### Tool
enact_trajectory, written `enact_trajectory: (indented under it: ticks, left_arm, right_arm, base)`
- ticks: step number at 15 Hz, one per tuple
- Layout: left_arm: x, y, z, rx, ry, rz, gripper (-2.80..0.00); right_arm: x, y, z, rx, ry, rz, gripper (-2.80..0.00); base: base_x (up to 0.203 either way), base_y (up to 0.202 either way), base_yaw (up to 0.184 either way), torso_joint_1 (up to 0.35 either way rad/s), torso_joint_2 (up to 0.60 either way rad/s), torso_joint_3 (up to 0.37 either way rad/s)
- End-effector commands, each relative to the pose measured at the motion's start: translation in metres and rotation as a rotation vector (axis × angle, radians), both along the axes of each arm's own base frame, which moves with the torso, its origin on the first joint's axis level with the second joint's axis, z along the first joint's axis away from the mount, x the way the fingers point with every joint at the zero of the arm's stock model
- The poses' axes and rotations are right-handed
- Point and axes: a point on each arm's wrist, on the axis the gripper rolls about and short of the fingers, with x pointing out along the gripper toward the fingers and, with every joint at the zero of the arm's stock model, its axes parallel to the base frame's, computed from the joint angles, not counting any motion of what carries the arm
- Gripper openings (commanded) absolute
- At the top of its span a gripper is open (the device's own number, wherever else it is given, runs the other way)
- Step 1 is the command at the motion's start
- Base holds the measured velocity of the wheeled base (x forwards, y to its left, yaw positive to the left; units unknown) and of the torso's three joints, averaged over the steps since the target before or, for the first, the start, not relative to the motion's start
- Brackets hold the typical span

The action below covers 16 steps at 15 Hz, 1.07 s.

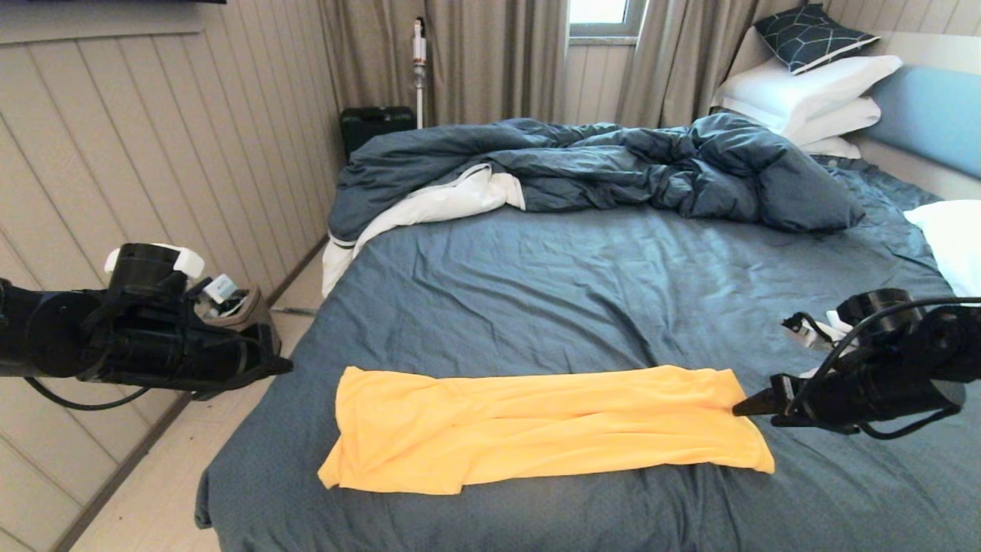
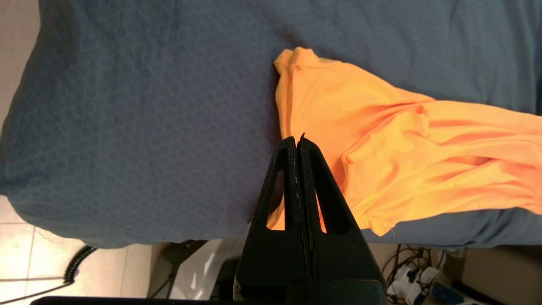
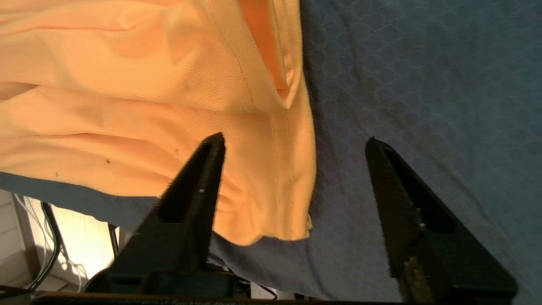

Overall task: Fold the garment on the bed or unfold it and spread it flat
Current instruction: Fold the yellow T-shirt

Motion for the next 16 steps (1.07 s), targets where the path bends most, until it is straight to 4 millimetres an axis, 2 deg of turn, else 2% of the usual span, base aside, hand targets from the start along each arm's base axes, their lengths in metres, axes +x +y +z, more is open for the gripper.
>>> enact_trajectory:
  ticks: [1,7,12,16]
  left_arm:
    - [-0.004,0.000,0.003,-0.007,-0.010,-0.003,-2.80]
    - [-0.004,0.000,0.003,-0.010,-0.014,-0.004,-2.80]
    - [-0.003,0.000,0.000,-0.008,-0.006,-0.004,-2.80]
    - [-0.002,0.000,-0.002,-0.008,0.000,-0.006,-2.80]
  right_arm:
    - [0.006,0.002,-0.010,0.012,0.027,0.009,0.00]
    - [0.018,0.019,-0.016,0.017,0.017,0.055,0.00]
    - [0.030,0.033,-0.014,0.033,0.008,0.069,0.00]
    - [0.032,0.038,-0.007,0.043,-0.008,0.061,0.00]
  base:
    - [0.000,0.000,0.000,0.000,0.00,0.000]
    - [0.000,0.000,0.000,0.000,0.00,0.000]
    - [0.000,0.000,0.000,0.000,0.00,0.000]
    - [0.000,0.000,0.000,0.000,0.00,0.000]
